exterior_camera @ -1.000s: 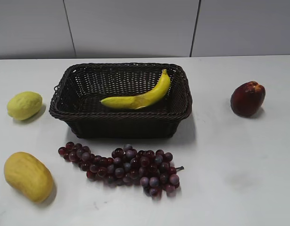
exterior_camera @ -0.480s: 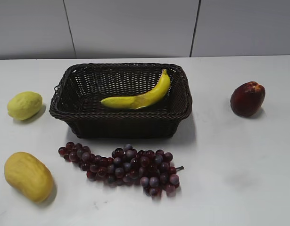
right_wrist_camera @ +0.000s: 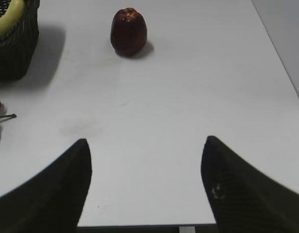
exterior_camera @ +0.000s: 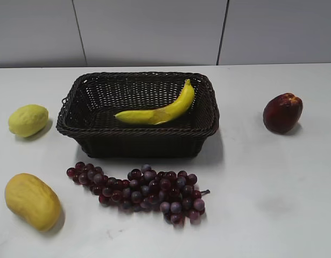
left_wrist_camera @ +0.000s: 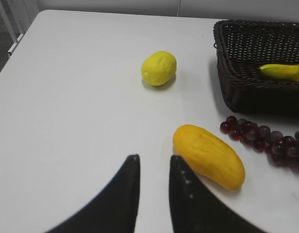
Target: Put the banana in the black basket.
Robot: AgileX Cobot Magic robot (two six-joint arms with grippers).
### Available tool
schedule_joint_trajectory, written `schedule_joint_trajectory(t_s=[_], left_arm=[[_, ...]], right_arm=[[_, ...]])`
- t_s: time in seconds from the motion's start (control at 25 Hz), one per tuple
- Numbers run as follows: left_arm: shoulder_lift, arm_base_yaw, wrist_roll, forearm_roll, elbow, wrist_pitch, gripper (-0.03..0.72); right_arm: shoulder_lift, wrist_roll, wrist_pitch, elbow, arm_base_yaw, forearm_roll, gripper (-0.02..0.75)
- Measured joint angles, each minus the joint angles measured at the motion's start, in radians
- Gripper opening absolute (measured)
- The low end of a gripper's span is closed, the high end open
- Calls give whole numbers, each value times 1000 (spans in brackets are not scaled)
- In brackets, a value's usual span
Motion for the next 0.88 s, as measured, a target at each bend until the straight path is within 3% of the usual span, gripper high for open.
schedule_joint_trajectory(t_s=[0.88], left_arm=[[0,0,0,0,0,0,202]], right_arm=[[-1,-10,-13,3,0,10,589]])
